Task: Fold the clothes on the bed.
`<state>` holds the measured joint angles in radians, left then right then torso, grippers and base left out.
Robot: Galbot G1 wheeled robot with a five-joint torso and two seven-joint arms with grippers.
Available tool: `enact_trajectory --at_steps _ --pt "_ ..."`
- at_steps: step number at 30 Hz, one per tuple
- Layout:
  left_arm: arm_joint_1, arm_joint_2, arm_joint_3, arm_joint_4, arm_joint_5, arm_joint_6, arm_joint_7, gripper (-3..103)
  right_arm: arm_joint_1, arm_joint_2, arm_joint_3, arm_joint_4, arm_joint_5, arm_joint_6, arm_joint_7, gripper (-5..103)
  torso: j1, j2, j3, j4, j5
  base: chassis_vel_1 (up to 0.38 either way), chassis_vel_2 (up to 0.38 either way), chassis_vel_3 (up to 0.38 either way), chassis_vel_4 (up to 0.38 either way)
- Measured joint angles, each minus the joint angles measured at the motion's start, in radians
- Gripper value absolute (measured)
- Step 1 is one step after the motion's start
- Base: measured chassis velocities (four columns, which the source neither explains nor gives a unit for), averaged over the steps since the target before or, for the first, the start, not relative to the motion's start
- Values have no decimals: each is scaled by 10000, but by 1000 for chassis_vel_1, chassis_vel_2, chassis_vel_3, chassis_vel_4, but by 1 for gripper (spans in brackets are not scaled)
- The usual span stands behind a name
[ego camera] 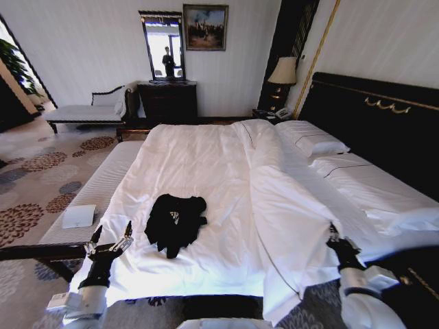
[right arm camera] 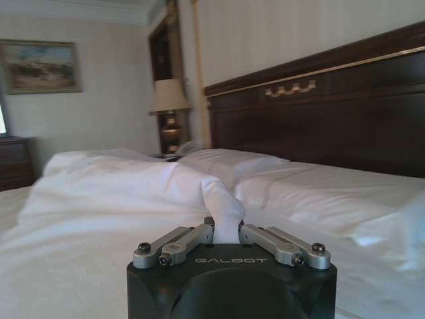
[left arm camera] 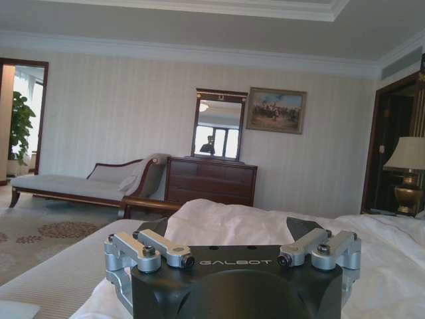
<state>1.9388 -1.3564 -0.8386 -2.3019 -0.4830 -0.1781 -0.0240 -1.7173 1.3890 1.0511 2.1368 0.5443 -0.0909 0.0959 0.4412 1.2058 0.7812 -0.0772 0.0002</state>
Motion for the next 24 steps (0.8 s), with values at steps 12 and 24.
enact_trajectory --at_steps 12,24 --pt "80 13 -162 58 -136 -44 -18 100 892 -408 2164 -2057 419 -133 437 1 0 0 -1 0 -1 0 0 0 0" --pt "18 10 -147 92 -157 -44 -50 100 1438 -723 2728 -3918 677 249 674 1 0 0 -1 1 0 0 0 0 0"
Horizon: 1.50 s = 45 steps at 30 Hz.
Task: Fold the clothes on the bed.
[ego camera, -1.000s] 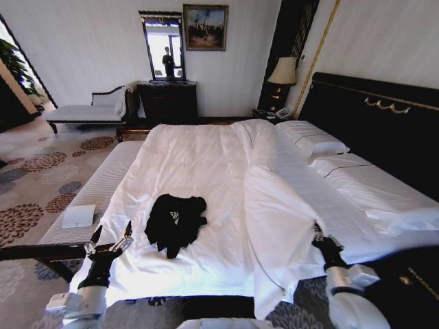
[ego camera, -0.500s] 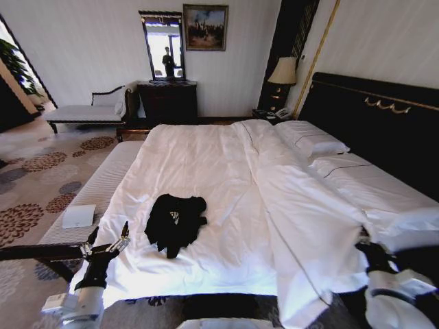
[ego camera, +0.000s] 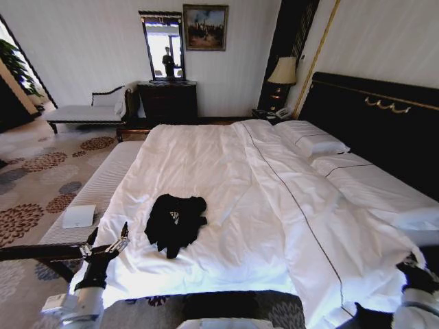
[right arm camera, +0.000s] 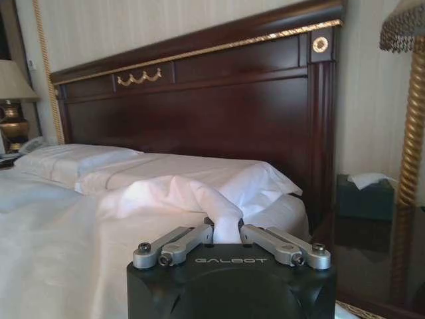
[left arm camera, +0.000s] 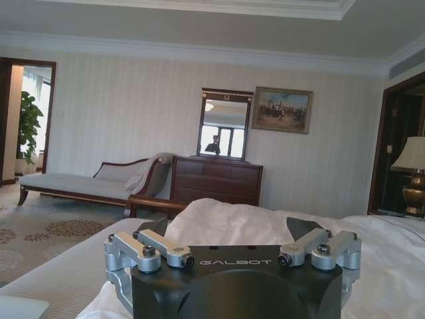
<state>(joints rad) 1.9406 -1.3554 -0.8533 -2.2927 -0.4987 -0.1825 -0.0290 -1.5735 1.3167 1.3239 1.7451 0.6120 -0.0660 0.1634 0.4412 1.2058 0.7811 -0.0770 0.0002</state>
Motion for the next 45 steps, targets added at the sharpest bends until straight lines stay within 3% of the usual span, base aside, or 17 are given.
enact_trajectory --at_steps 9,14,22,31,35,39,40,42,45 --pt "171 -31 -175 -31 -106 -52 -1 100 849 -916 246 -1695 25 -29 180 1 0 0 1 3 2 0 0 0 0" --pt "157 -22 -157 -76 -80 -48 -1 100 1034 -1835 367 -3015 -182 81 252 1 1 0 2 9 1 0 0 0 0" --pt "104 -91 -7 -103 35 -14 -4 100 1116 -1722 326 -3618 -538 231 317 1 1 0 1 8 -1 0 0 0 0" --pt "101 -25 4 -151 61 4 -4 100 1044 -813 151 -3494 -866 393 453 1 0 1 0 -6 -3 0 0 0 0" --pt "96 -38 19 -160 79 15 -6 100 863 -460 96 -3173 -814 461 384 16 -1 2 0 -21 -7 0 0 0 0" --pt "96 -45 32 -159 98 16 -13 100 749 -293 63 -2908 -793 479 320 27 -2 3 0 -6 -6 0 0 0 0" --pt "86 -44 48 -150 122 17 -31 100 721 -257 58 -2839 -792 482 307 38 -2 3 0 -2 -4 0 0 0 0" --pt "68 -39 65 -143 140 22 -41 100 703 -250 57 -2808 -796 501 294 38 -2 3 0 -2 -4 0 0 0 0" --pt "18 -42 123 -139 177 51 -59 100 627 -249 74 -2749 -793 662 212 55 -1 2 0 -3 -4 0 0 0 0"
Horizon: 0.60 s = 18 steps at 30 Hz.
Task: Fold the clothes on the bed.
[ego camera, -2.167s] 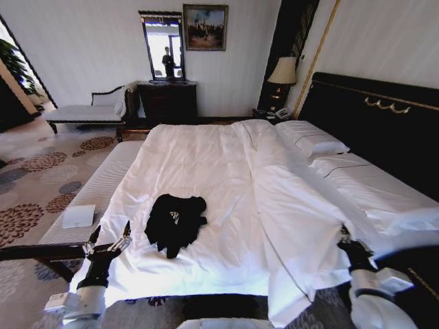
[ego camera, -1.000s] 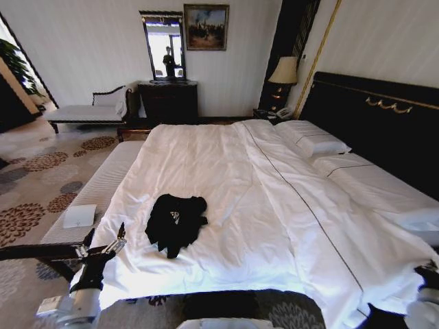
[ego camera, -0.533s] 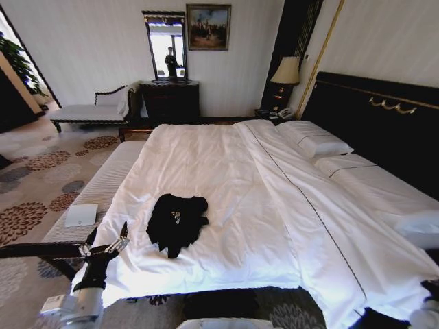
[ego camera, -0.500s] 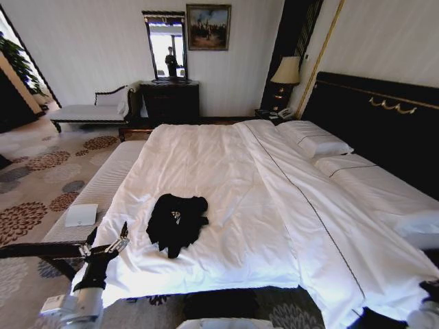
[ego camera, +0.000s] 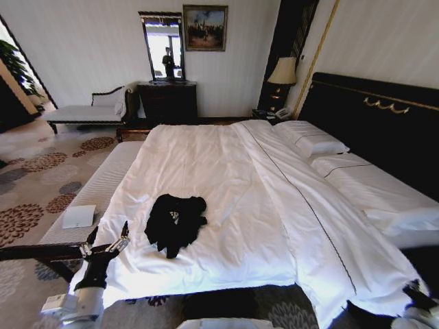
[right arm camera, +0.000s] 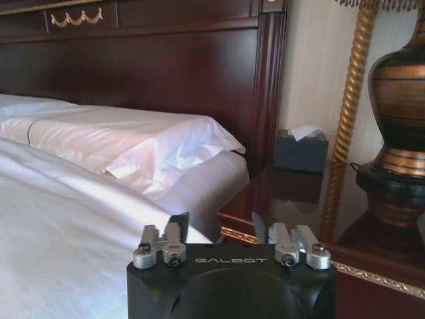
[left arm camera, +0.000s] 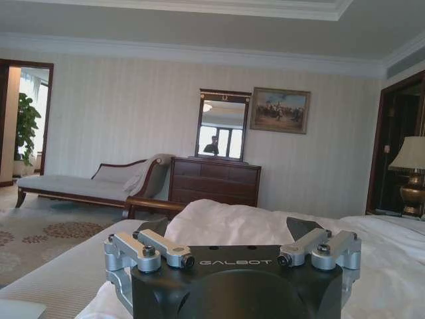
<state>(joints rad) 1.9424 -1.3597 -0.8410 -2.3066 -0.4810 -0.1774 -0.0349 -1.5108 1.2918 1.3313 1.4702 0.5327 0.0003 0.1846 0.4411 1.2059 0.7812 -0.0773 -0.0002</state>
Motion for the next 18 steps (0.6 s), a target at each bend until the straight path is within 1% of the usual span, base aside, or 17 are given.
enact_trajectory --at_steps 2,6,7,10,12,13,14,16,18 --pt "-9 -7 15 6 15 6 -3 100 -26 4 8 31 3 45 -21 55 0 0 0 -1 0 0 0 0 0" --pt "-15 -1 20 63 35 9 -8 100 -267 145 -68 448 58 294 -160 77 0 0 -1 0 2 0 0 0 0" --pt "-15 -1 20 63 35 9 -8 100 -267 145 -68 448 58 294 -160 77 0 0 -1 0 2 0 0 0 0" --pt "-22 15 11 84 35 9 -8 100 -580 375 -316 1363 213 687 -389 93 0 0 0 1 1 0 0 0 0" --pt "-22 12 10 85 35 9 -9 100 -636 436 -370 1586 240 748 -434 93 0 0 0 2 1 0 0 0 0" --pt "-20 -3 12 84 35 9 -9 100 -788 585 -550 2227 320 870 -571 97 0 0 0 2 1 0 0 0 0" --pt "-11 -14 14 85 35 8 -9 100 -878 668 -658 2590 311 897 -655 99 0 0 0 3 -2 0 0 0 0" --pt "2 -20 15 84 36 6 -9 100 -942 732 -737 2807 258 900 -701 100 0 0 0 4 -3 0 0 0 0" --pt "37 -36 5 74 36 -11 -7 100 -1188 973 -1102 3592 -43 854 -799 100 0 0 0 3 -1 0 0 0 0"
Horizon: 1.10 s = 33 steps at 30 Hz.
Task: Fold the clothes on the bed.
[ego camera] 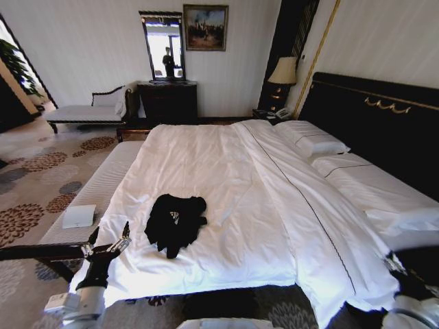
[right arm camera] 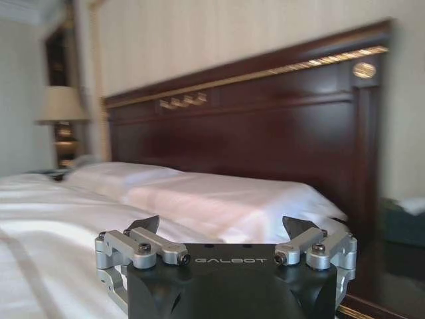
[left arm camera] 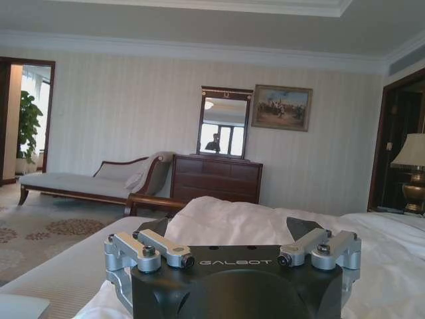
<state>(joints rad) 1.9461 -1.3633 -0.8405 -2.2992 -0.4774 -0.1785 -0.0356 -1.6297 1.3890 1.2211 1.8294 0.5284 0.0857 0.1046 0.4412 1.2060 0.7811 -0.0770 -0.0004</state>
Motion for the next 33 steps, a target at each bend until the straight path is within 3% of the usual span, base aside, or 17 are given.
enact_trajectory --at_steps 17,25,33 --pt "67 -172 192 -45 216 -41 8 100 -902 1246 -1774 1352 -1537 357 -153 100 1 -2 0 0 4 19 19 -21 -22" --pt "100 -294 477 -39 448 -49 1 100 -1191 2033 -2700 1661 -2774 687 -293 100 1 -1 -1 -2 1 136 135 -136 -146" --pt "104 -315 456 -12 456 -49 -16 100 -1329 2174 -2970 1690 -2774 1036 -202 100 0 -1 0 0 9 41 41 -38 -41"
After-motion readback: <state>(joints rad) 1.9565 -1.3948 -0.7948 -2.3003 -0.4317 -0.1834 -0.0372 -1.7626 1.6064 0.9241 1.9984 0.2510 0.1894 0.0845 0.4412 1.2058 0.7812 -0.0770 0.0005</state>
